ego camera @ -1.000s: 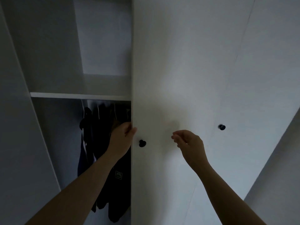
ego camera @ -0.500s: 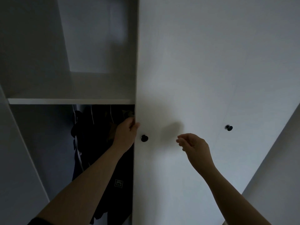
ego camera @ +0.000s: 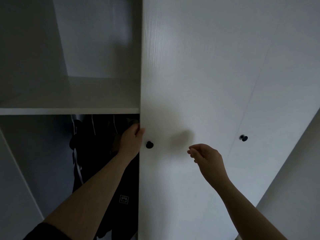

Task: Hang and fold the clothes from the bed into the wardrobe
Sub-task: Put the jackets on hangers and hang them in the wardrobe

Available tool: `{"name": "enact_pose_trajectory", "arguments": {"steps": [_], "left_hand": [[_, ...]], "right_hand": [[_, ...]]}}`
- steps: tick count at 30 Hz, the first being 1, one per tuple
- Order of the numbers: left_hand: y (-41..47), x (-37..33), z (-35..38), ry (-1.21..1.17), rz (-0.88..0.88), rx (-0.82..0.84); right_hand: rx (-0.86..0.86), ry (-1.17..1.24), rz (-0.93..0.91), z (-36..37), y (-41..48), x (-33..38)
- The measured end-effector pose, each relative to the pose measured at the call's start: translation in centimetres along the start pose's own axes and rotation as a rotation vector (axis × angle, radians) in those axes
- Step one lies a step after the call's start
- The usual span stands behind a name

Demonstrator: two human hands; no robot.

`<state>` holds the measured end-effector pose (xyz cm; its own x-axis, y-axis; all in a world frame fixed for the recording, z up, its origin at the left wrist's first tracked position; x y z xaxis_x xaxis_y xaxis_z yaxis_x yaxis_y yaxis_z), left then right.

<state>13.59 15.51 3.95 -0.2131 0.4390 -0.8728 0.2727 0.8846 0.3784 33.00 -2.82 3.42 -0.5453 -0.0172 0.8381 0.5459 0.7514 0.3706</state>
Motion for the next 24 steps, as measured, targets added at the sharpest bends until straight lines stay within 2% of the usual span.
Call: {"name": "enact_pose_trajectory", "arguments": {"steps": [3,6,12,17,24], "left_hand": [[-1.0,-0.2,-0.6,0.028,-0.011,-0.146],[-3.1,-0.7,-1.3,-0.057,0.012,-0.304],[-7.0,-2.0,1.7,-0.057,0.034,-0.143],[-9.1,-3.4,6.0,0.004,0.028,-0.046],[-10.7,-6.6,14.4,0.1,0.022,-0.071]], "right_hand": [[-0.006,0.006,-0.009,-0.3,0.4,0.1],[0.0,0.004,-0.019,-0.7,0.9,0.2],[0.0,-0.076,-0.048,-3.0,1.6,-1.7],[-0.002,-0.221,-0.051,-8.0,3.8,-5.3],[-0.008,-0.405,-0.081,-15.3,8.9,-10.9]]}}
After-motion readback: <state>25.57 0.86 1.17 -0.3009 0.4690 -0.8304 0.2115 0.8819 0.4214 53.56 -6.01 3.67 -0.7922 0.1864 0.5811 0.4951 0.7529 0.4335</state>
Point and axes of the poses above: each hand's wrist, its own y-axis towards the middle knuckle, its own z-axis out of the palm, x = y × z, the point moved 5 cm from there along y, towards the middle knuckle
